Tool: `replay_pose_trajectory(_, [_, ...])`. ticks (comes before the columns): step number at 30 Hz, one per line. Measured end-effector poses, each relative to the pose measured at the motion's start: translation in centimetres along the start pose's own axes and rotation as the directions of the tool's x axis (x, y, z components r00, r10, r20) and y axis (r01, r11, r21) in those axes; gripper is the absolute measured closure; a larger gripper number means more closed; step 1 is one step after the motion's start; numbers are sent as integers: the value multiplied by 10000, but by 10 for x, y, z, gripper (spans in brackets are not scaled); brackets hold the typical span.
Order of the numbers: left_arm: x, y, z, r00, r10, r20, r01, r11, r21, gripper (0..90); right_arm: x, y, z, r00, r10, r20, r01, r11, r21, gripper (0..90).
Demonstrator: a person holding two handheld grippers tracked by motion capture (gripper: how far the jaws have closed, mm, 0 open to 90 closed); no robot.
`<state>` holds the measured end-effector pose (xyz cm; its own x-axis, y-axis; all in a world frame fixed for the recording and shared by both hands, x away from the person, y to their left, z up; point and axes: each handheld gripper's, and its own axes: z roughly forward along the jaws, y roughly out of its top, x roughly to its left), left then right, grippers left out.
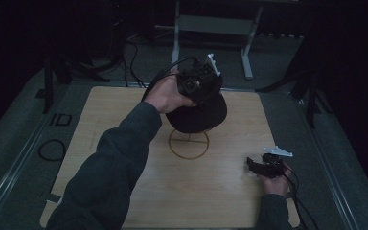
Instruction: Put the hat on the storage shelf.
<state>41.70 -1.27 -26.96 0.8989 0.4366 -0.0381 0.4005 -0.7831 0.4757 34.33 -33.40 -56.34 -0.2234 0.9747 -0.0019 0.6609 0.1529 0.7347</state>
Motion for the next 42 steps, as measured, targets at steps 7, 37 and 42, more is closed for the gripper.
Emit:
replay_pose_trajectory(7, [-7,4,9,9996,264,-61,-262,9993,280,748,0,0,0,10000,-2,-3,2,10000,9,207])
replay_pose_trajectory(37, [-18,11,40,9981,615,33,-615,9909,1201,607,0,0,0,10000,6,-22,-6,10000,22,207])
replay_pose_trajectory(42, [-16,12,41,9986,520,64,-524,9932,1043,571,0,0,0,10000,-15,-30,15,10000,11,207])
